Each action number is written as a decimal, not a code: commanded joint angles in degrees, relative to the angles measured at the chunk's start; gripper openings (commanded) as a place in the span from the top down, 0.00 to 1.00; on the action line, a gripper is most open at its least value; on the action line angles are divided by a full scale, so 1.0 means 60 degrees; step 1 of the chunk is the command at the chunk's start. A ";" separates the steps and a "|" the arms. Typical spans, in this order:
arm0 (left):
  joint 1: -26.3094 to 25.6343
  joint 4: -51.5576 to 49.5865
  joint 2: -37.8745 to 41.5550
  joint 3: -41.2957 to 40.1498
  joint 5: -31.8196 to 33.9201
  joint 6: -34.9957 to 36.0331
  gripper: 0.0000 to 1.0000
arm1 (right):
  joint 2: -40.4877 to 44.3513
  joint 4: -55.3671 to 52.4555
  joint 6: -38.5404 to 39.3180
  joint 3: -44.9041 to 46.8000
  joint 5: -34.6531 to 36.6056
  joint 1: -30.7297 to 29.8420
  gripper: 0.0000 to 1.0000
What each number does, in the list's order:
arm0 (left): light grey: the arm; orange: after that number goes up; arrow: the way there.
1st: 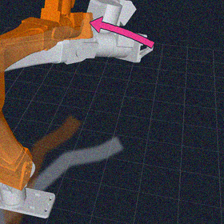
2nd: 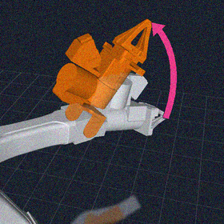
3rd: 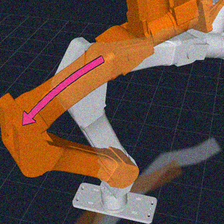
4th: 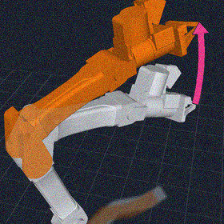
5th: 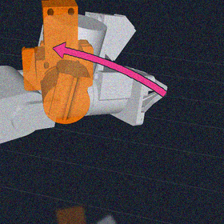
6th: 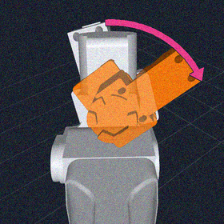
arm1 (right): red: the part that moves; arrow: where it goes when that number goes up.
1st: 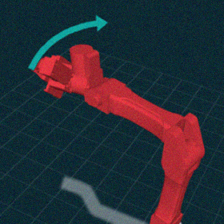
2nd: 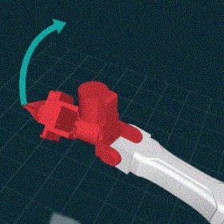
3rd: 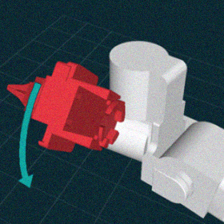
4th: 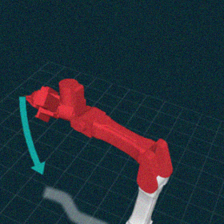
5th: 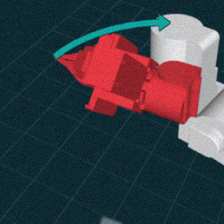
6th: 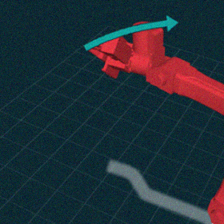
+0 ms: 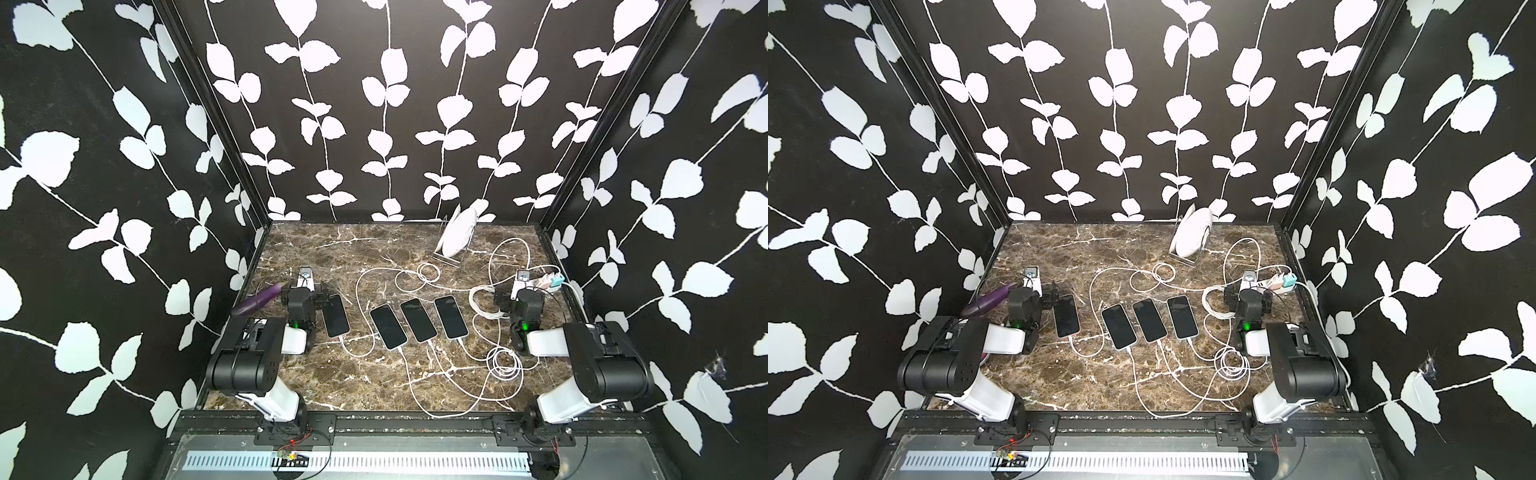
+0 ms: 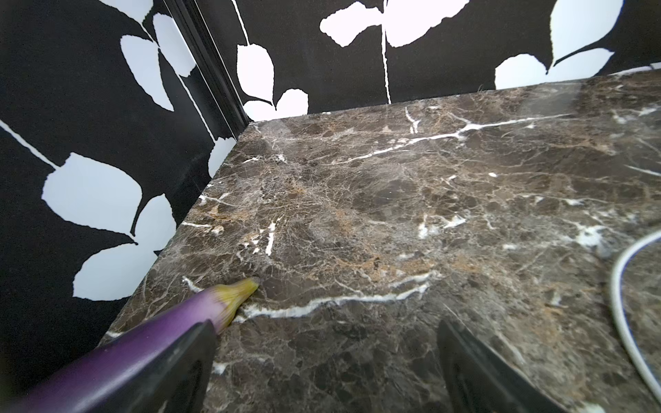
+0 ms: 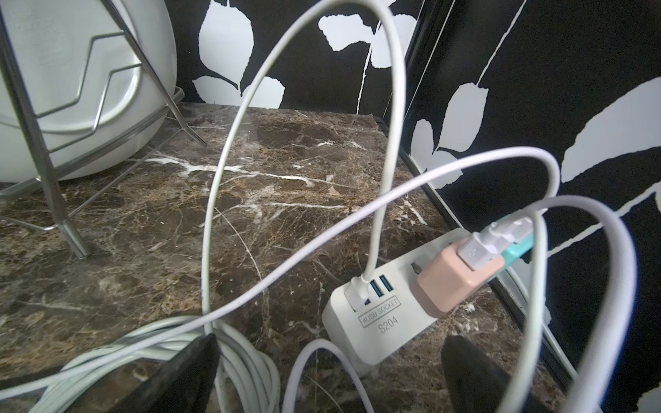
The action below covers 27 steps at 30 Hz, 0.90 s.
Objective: Unplug the charging cable from the phone
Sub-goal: Pick up the phone at the center of the board.
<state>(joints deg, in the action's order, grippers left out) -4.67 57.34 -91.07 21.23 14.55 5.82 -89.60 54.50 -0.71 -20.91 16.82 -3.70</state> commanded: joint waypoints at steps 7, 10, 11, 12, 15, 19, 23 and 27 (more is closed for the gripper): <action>0.0014 0.0027 0.0106 -0.0002 -0.0065 -0.0053 0.02 | 0.0109 0.0147 0.0053 -0.0016 -0.0184 -0.0027 0.00; 0.0020 0.0023 0.0105 0.0012 -0.0051 -0.0035 0.02 | 0.0108 0.0122 -0.0015 -0.0019 -0.0005 -0.0020 0.01; 0.0017 0.0023 0.0108 0.0021 -0.0042 -0.0046 0.02 | 0.0109 0.0150 -0.0063 -0.0013 0.0095 -0.0017 0.00; 0.0016 0.0012 0.0112 0.0021 -0.0035 -0.0061 0.02 | 0.0110 0.0180 -0.0087 0.0000 0.0143 -0.0024 0.01; 0.0008 -0.0142 0.0179 0.0017 0.0006 -0.0106 0.02 | 0.0110 0.0188 -0.0101 -0.0002 0.0225 -0.0026 0.00; -0.0382 -0.1069 0.0944 0.0360 0.0486 0.0265 0.02 | 0.0629 0.0100 -0.0366 0.0262 0.0536 0.0050 0.00; -0.0913 -0.5281 0.2603 0.2408 0.2028 -0.0165 0.02 | 0.3942 -0.4060 -0.1142 -0.0591 0.2006 0.0007 0.00; -0.0974 -1.0238 0.3190 0.4972 0.1542 -0.2868 0.09 | 0.6744 -0.8927 -0.4293 -0.2032 0.3332 0.0015 0.01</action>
<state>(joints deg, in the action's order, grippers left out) -10.41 18.68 -74.48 44.47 23.38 -1.13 -57.17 20.93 -11.55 -30.72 27.38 -3.68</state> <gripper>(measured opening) 0.919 0.991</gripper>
